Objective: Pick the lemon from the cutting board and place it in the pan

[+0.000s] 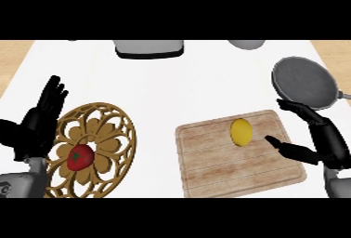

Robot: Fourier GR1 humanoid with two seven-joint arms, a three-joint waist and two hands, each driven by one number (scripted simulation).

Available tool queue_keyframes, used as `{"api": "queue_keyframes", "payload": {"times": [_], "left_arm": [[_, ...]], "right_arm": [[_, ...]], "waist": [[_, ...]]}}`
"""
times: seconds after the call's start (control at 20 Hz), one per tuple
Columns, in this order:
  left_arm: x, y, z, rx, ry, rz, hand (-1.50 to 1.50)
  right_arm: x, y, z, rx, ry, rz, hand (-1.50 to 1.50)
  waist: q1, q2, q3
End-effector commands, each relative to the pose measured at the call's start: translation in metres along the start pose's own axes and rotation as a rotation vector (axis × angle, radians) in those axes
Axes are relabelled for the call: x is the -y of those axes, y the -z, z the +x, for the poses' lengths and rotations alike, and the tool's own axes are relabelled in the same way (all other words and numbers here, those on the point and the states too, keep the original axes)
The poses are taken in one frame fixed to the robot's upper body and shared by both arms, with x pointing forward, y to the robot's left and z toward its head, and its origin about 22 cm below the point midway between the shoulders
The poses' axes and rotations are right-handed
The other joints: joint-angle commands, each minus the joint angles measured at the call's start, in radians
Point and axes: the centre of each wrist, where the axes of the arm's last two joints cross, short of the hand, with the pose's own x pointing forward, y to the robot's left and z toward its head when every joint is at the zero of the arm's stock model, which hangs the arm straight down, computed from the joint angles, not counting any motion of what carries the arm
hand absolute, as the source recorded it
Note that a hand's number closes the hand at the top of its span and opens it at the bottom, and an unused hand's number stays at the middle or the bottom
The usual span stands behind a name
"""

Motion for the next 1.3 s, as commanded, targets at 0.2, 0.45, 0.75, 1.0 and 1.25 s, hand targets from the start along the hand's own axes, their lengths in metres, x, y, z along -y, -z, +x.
{"api": "queue_keyframes", "payload": {"times": [0.2, 0.45, 0.75, 1.0, 1.25], "left_arm": [[0.014, 0.018, 0.011, -0.001, -0.027, -0.009, 0.0], [0.018, 0.013, -0.004, 0.017, -0.019, -0.043, 0.0], [0.021, 0.01, 0.003, 0.016, -0.018, -0.04, 0.0], [0.033, 0.024, 0.014, 0.02, -0.023, -0.064, 0.0], [0.026, 0.016, -0.011, 0.021, -0.019, -0.059, 0.0]], "right_arm": [[0.094, -0.044, 0.046, -0.002, -0.304, 0.057, -1.5], [0.113, -0.017, 0.104, -0.121, -0.513, 0.189, -1.5], [0.095, 0.008, 0.161, -0.14, -0.523, 0.179, -1.5], [0.081, 0.019, 0.179, -0.125, -0.581, 0.195, -1.5], [0.042, 0.042, 0.182, -0.134, -0.497, 0.306, -1.5]], "waist": [[0.006, -0.004, -0.003], [0.019, -0.001, -0.006], [0.044, 0.0, -0.003], [0.041, 0.0, -0.002], [0.048, 0.002, -0.003]]}}
